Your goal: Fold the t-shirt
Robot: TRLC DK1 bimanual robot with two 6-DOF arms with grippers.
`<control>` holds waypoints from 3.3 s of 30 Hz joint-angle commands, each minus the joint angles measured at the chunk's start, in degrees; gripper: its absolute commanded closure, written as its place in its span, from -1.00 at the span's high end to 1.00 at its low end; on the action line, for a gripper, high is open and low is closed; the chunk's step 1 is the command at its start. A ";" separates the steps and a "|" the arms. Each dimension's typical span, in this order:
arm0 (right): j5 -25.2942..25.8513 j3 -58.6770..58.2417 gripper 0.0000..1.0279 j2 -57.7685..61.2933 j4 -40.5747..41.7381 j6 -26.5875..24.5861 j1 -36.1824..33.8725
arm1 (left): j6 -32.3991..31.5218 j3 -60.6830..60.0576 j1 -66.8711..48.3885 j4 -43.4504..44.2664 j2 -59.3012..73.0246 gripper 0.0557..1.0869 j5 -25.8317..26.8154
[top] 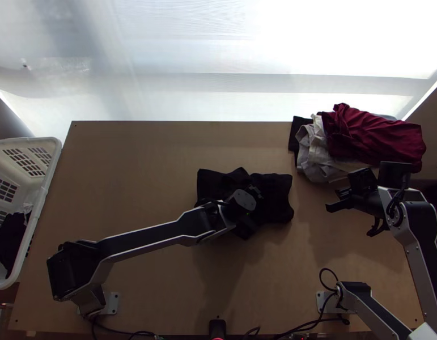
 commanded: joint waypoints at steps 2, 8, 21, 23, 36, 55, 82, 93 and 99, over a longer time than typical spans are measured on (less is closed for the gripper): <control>-0.35 -0.74 -0.95 -0.30 0.05 -0.51 0.09 | -7.04 -2.02 1.07 -7.33 -3.98 0.91 5.08; -1.58 -0.65 -0.95 -1.44 -0.12 0.54 0.18 | -10.90 -3.08 3.97 -7.59 -4.60 0.91 5.25; -2.28 2.60 -0.95 3.31 1.81 8.81 16.35 | -52.74 -0.09 19.09 -14.71 -13.48 0.90 4.81; -2.28 4.62 -0.95 6.47 2.51 9.60 18.28 | -58.28 -0.71 19.79 -17.44 -13.56 0.73 5.60; -2.19 18.16 -0.95 28.80 5.15 8.54 36.91 | -86.84 8.52 31.74 -30.18 -1.00 -0.92 53.07; -2.63 31.60 -0.95 42.24 5.59 6.87 43.33 | -86.14 -1.50 28.05 -24.64 3.13 -0.92 46.03; -3.60 -6.28 -0.95 30.47 18.86 -6.66 16.61 | -82.71 -3.78 28.23 -22.62 4.80 -0.92 38.91; -3.69 -5.75 -0.95 20.80 11.30 -2.62 23.55 | -84.38 7.12 26.73 -24.73 6.74 -0.89 41.02; -3.60 -2.06 -0.95 26.95 13.68 0.72 29.88 | -87.72 19.42 22.43 -28.42 7.44 0.71 49.81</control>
